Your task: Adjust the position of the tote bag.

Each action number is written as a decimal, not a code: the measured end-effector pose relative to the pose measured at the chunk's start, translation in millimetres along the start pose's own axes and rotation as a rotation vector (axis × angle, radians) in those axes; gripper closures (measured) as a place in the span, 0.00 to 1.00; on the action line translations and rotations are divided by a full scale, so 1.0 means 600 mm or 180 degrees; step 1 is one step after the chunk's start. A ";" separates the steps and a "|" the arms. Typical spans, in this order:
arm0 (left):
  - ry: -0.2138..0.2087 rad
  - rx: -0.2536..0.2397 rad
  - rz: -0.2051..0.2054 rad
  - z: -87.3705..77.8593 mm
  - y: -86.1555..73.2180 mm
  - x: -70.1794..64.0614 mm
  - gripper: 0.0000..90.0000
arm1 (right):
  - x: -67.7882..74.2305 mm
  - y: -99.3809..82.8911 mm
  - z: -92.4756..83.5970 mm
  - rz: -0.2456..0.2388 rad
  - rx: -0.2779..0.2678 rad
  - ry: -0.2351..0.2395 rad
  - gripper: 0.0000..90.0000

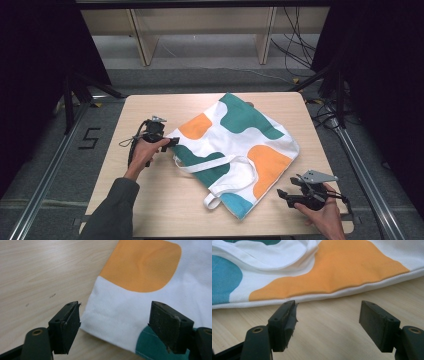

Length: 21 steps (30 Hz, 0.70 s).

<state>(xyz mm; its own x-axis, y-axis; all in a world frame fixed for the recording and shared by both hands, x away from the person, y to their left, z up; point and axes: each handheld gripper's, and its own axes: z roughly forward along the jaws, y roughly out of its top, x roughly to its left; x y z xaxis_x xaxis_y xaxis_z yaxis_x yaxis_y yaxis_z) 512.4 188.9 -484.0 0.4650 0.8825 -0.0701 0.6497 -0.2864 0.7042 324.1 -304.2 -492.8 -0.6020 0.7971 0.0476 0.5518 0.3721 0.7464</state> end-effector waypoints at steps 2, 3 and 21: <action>0.0029 0.0011 -0.0019 0.010 0.011 0.002 0.27 | 0.000 0.000 0.000 0.0007 -0.0006 0.0007 0.34; 0.0043 0.0022 -0.0059 0.016 0.016 0.005 0.27 | 0.001 0.000 0.000 0.0021 -0.0005 0.0014 0.34; -0.0012 0.0160 -0.0301 0.057 0.018 0.030 0.72 | 0.002 0.000 0.010 0.0113 0.0083 0.0045 0.36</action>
<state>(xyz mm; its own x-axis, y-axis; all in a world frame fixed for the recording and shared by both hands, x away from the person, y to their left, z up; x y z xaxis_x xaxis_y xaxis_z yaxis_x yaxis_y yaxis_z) 548.7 189.0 -501.8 0.4022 0.9052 -0.1373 0.7202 -0.2202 0.6579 326.7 -300.3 -496.4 -0.5897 0.8033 0.0831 0.5876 0.3563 0.7265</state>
